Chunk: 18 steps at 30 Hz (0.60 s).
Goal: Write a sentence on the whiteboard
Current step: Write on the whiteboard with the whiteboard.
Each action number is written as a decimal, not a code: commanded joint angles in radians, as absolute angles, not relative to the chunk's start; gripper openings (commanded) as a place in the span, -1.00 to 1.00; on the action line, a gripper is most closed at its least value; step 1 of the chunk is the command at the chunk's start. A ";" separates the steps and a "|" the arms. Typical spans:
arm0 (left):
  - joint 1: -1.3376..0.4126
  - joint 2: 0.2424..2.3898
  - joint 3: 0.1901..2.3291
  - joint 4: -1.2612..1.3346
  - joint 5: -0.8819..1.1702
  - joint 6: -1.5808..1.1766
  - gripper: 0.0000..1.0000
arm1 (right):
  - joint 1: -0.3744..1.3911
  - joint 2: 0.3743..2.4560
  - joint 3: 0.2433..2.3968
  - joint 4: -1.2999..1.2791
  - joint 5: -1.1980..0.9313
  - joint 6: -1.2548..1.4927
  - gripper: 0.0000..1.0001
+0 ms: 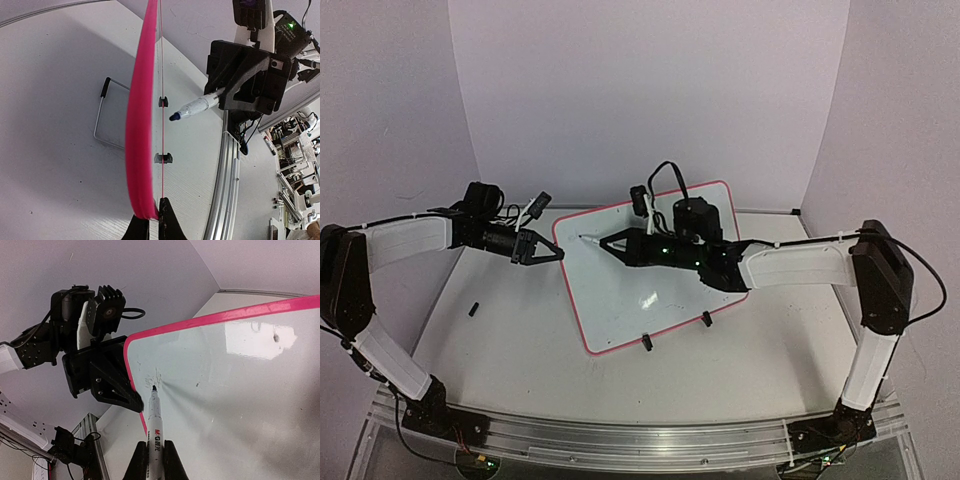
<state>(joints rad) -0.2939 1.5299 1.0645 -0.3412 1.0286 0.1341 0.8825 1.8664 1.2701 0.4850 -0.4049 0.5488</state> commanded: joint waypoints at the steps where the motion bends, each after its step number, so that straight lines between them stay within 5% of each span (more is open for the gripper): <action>1: -0.295 1.528 1.088 -0.350 1.000 0.201 -1.00 | 0.891 1.890 1.315 0.520 -0.371 0.557 -1.00; 18: -0.295 1.526 1.091 -0.351 1.003 0.202 -1.00 | 0.912 1.940 1.370 0.450 -0.377 0.524 -1.00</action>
<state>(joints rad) -0.2932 1.5299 1.0645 -0.3416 1.0294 0.1333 0.9005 1.9190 1.3346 0.4694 -0.3752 0.5423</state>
